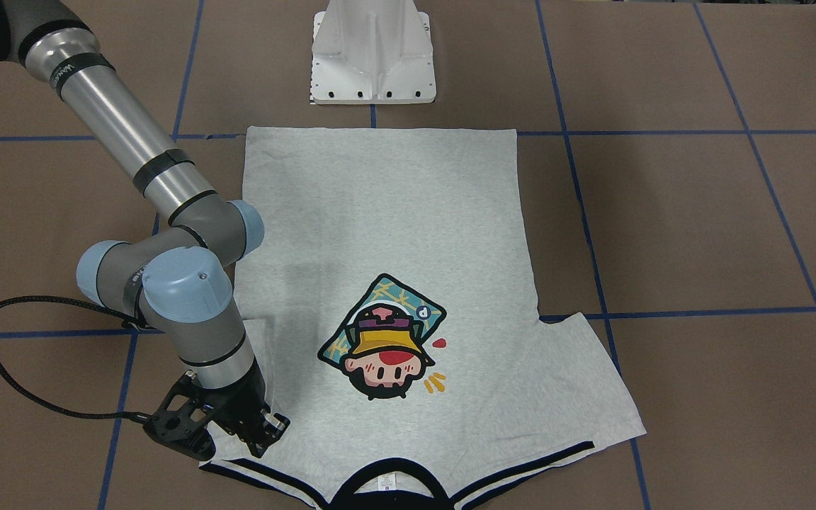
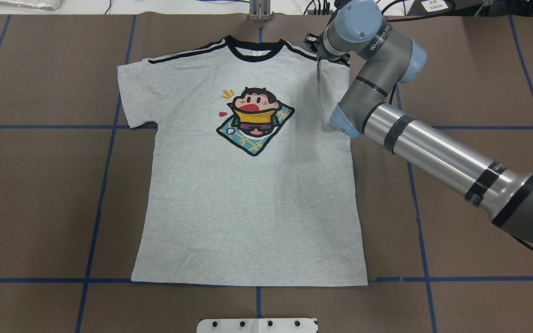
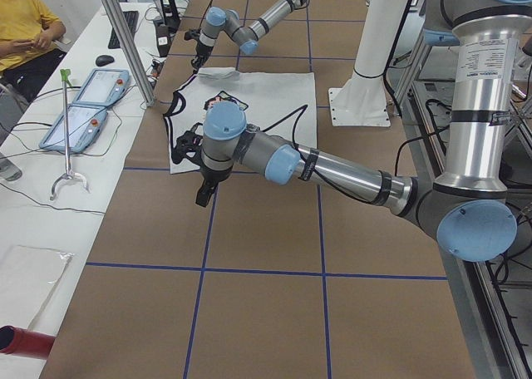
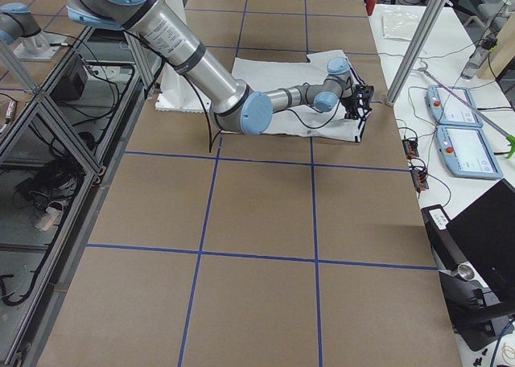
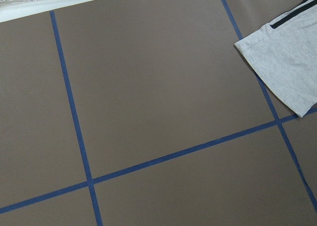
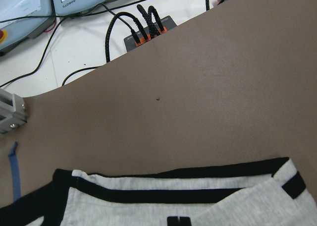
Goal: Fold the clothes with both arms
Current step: 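Move the right gripper toward the shoulder seam farthest from the robot, then bring the left gripper to the far shoulder while the right gripper hovers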
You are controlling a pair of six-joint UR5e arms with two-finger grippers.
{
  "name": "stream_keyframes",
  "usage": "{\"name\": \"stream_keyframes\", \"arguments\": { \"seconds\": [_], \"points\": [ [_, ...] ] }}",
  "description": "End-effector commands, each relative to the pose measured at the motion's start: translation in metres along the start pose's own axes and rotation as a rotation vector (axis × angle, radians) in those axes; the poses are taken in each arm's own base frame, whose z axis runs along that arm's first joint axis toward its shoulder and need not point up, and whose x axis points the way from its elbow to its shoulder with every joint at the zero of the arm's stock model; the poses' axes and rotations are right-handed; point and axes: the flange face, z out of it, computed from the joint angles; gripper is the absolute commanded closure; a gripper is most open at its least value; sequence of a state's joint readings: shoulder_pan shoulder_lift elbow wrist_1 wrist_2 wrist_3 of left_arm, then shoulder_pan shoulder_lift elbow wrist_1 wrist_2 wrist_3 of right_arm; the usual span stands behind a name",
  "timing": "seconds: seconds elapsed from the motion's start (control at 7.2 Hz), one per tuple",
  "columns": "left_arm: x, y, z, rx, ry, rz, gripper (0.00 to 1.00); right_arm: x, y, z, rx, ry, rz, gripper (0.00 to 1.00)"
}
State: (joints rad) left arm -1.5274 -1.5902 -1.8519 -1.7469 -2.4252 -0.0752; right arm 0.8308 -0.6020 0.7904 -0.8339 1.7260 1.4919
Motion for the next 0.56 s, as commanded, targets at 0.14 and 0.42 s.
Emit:
{"name": "stream_keyframes", "arguments": {
  "seconds": [0.14,0.42],
  "points": [
    [0.001,0.002,0.001,-0.003,0.001,0.001,0.01,-0.023,0.019,0.011,0.050,0.020,0.042,0.91],
    [0.000,0.003,0.001,-0.002,0.001,-0.035,0.01,-0.024,0.024,0.011,0.043,0.017,0.038,0.00]
  ]
}}
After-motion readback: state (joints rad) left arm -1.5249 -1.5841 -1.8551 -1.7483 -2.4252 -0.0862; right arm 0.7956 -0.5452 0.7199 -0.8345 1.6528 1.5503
